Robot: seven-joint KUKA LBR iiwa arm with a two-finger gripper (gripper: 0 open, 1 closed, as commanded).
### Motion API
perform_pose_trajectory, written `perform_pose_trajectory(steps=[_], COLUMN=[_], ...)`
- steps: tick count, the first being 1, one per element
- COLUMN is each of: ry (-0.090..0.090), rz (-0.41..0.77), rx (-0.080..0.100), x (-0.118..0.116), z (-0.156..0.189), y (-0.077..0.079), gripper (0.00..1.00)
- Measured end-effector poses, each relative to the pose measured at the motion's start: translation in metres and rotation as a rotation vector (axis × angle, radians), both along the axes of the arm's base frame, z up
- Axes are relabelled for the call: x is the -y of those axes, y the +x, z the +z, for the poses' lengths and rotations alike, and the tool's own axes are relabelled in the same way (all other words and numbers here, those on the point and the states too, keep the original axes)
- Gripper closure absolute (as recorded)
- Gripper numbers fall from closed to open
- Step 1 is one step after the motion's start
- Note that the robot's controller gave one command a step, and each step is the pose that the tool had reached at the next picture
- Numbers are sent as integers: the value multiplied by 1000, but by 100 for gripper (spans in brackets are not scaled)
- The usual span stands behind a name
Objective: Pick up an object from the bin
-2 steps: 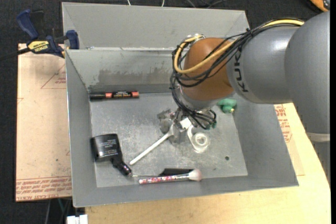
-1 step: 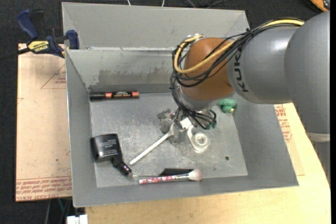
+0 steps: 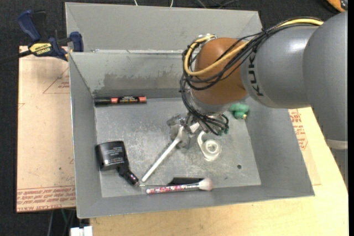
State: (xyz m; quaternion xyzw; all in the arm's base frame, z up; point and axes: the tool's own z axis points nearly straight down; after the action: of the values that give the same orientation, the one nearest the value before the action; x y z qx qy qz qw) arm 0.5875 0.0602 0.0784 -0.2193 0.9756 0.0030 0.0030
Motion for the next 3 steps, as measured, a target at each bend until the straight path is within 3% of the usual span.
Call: perform_pose_trajectory(steps=[1, 3], ry=[0, 2], rz=[0, -2], rx=[-6, 3], x=[0, -1], z=[18, 61], y=[-2, 0], gripper=[100, 100])
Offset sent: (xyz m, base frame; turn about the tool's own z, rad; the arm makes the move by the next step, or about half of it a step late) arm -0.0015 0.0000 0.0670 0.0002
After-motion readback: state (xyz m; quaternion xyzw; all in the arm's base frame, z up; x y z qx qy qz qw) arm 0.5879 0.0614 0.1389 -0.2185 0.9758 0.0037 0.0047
